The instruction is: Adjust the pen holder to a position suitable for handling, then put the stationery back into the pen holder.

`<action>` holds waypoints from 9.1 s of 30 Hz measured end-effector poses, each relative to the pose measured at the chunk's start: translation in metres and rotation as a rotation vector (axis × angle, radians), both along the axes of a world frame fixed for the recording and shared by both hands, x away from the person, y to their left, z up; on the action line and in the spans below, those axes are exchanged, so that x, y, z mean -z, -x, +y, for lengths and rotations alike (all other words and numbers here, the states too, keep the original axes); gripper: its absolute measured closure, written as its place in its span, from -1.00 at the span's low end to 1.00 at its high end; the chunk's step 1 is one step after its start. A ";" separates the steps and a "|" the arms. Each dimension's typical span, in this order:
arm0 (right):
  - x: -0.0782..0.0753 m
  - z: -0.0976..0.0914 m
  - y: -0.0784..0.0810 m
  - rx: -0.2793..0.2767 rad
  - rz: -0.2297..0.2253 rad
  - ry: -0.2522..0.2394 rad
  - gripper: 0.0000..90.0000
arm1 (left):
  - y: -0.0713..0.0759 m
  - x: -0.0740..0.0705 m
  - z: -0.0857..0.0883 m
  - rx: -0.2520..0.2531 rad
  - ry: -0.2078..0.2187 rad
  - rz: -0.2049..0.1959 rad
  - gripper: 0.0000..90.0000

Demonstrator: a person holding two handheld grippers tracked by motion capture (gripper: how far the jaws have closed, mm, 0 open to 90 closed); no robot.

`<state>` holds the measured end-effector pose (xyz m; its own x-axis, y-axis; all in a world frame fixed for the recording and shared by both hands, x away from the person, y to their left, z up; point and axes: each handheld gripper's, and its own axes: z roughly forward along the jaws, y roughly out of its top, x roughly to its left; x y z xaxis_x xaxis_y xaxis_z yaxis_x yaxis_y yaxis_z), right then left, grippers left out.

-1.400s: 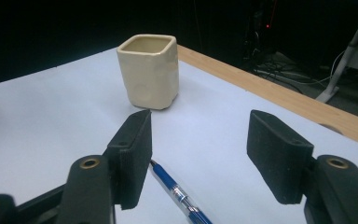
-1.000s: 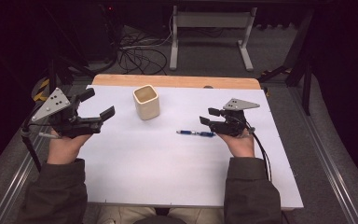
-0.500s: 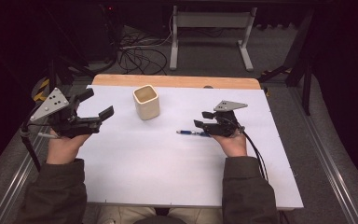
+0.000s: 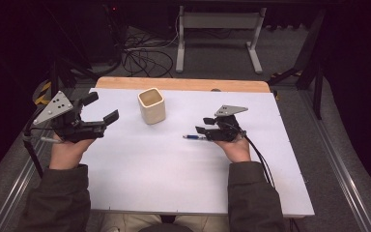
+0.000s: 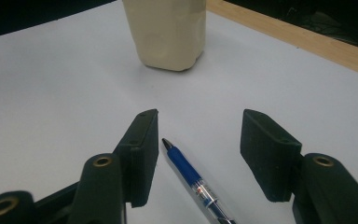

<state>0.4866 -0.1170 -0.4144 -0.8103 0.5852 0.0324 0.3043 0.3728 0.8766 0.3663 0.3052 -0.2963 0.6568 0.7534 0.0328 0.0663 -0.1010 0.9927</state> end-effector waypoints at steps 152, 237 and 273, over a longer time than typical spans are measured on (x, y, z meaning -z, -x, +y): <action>-0.077 0.053 0.069 -0.135 -0.275 -0.300 0.78 | -0.013 0.073 -0.089 0.245 0.017 0.057 -0.54; -0.076 0.065 0.081 -0.134 -0.257 -0.325 0.42 | -0.021 0.099 -0.106 0.250 -0.032 0.085 0.76; -0.058 0.002 0.086 0.044 -0.228 -0.276 -0.41 | -0.026 0.078 -0.096 0.223 -0.022 0.038 0.77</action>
<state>0.4006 -0.1151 -0.3566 -0.7894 0.6137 0.0154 0.1001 0.1039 0.9895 0.3927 0.2089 -0.3746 0.8079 0.5890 0.0201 0.0768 -0.1390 0.9873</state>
